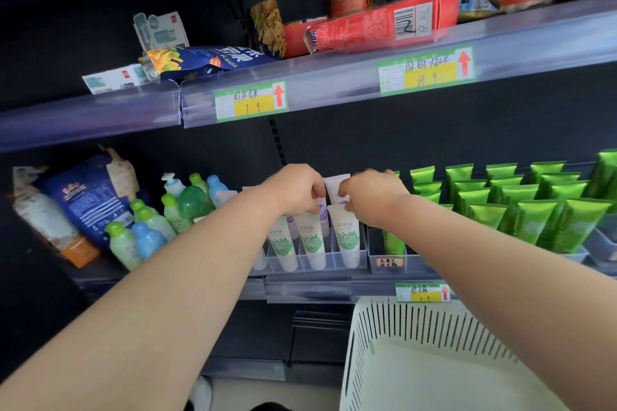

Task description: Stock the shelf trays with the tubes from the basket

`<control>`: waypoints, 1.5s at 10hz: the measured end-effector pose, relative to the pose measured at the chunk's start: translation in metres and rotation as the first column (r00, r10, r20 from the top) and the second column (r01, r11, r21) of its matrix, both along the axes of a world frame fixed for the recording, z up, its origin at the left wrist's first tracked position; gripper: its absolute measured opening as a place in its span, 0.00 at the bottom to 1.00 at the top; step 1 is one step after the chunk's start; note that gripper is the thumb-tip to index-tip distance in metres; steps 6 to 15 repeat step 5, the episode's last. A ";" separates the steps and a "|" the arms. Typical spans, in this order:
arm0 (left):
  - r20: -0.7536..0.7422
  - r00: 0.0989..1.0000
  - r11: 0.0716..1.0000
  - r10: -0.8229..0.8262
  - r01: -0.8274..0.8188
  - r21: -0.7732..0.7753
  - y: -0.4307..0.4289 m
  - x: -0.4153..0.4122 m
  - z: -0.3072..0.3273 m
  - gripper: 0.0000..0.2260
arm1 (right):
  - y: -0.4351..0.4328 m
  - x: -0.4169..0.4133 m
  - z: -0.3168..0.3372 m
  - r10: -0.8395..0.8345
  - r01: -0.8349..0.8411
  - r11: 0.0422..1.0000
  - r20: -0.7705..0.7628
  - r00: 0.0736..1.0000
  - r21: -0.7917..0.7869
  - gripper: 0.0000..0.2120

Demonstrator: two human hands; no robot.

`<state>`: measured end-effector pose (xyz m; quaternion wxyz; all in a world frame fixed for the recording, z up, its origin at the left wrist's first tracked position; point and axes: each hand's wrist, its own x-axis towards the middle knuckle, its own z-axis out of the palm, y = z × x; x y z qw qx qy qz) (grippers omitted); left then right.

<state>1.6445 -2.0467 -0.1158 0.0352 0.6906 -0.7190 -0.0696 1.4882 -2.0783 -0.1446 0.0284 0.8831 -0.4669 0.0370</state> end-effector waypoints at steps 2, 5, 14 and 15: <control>-0.036 0.999 0.999 -0.029 0.027 -0.039 0.011 -0.012 -0.001 0.14 | 0.018 -0.020 -0.002 0.058 -0.051 0.990 0.045 0.997 -0.130 0.15; -0.003 0.998 0.997 -0.067 0.067 -0.034 0.041 -0.048 -0.018 0.13 | 0.050 -0.062 -0.026 0.068 -0.057 0.984 0.063 0.996 -0.172 0.14; -0.003 0.998 0.997 -0.067 0.067 -0.034 0.041 -0.048 -0.018 0.13 | 0.050 -0.062 -0.026 0.068 -0.057 0.984 0.063 0.996 -0.172 0.14; -0.003 0.998 0.997 -0.067 0.067 -0.034 0.041 -0.048 -0.018 0.13 | 0.050 -0.062 -0.026 0.068 -0.057 0.984 0.063 0.996 -0.172 0.14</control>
